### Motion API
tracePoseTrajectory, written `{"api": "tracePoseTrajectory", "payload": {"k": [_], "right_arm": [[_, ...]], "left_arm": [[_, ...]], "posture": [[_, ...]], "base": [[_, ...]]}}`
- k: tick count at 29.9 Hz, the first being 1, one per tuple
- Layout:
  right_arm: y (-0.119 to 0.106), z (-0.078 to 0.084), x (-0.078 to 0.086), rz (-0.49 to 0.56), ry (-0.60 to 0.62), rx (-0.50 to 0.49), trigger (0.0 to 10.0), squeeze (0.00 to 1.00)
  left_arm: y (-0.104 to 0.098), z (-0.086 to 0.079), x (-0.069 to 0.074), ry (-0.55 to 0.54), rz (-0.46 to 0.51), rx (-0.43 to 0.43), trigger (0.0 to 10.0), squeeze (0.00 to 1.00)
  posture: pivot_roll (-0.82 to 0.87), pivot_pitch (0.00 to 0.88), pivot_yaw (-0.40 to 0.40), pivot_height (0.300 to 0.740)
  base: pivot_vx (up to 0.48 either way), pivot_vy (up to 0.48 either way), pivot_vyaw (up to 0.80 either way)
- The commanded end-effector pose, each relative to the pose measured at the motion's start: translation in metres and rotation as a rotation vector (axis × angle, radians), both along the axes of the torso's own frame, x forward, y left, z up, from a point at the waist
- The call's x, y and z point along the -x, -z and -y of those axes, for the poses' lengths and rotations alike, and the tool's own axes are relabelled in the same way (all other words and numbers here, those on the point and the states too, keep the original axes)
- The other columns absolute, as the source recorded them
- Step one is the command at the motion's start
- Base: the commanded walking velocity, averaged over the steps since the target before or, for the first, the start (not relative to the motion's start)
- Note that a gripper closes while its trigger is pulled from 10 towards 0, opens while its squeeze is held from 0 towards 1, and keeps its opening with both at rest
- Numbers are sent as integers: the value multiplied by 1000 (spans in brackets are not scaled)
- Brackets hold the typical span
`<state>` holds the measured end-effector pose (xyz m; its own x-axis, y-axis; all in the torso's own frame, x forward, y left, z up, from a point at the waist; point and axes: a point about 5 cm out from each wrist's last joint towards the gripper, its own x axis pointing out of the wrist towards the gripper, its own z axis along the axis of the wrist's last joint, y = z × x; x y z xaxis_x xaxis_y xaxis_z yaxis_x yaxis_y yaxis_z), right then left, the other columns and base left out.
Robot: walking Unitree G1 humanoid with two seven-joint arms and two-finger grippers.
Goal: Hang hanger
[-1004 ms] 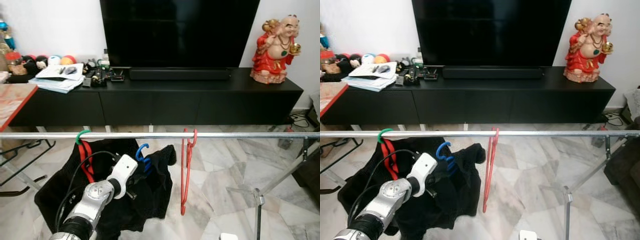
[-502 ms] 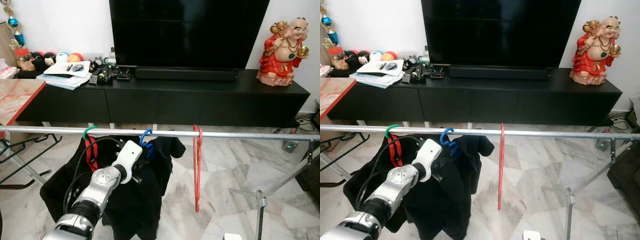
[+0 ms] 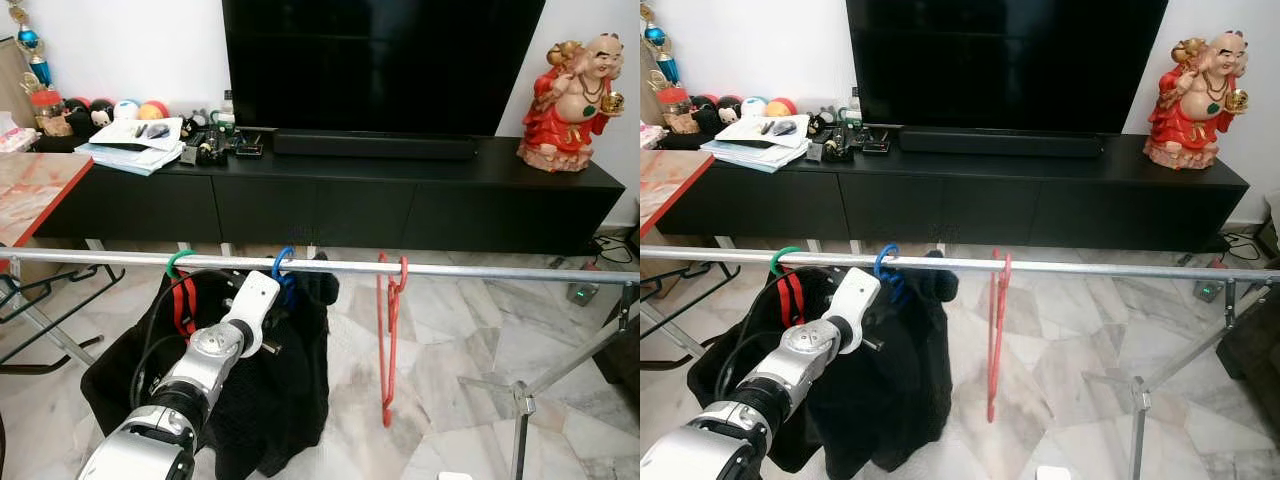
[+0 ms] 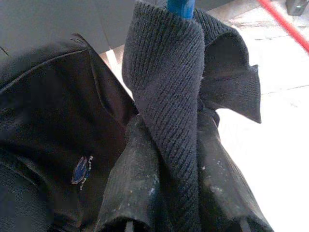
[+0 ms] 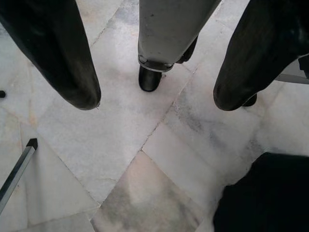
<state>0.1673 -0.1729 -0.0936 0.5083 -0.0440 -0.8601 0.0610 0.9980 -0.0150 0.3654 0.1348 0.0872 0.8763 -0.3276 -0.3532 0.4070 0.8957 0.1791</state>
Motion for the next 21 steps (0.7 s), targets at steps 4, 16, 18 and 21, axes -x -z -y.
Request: {"api": "tracePoseTrajectory", "payload": {"k": [4,16,18,21], "right_arm": [[-3,-11,-9,3,-4,-8,10000,0],[-15,-33,-37,41,-20,-24,10000,0],[-17,-33,-40,44,-21,-24,10000,0],[-19,-32,-43,49,-21,-23,10000,0]], "left_arm": [[0,0,-2,-12,-32,-56,10000,0],[11,1,2,-49,-111,-94,10000,0],[12,2,2,-44,-110,-95,10000,0],[12,3,2,-34,-105,-96,10000,0]], "posture": [[3,0,-32,740],[4,0,-33,740],[4,0,-32,740],[4,0,-32,740]], "base": [[0,0,0],[0,0,0],[0,0,0],[0,0,0]]}}
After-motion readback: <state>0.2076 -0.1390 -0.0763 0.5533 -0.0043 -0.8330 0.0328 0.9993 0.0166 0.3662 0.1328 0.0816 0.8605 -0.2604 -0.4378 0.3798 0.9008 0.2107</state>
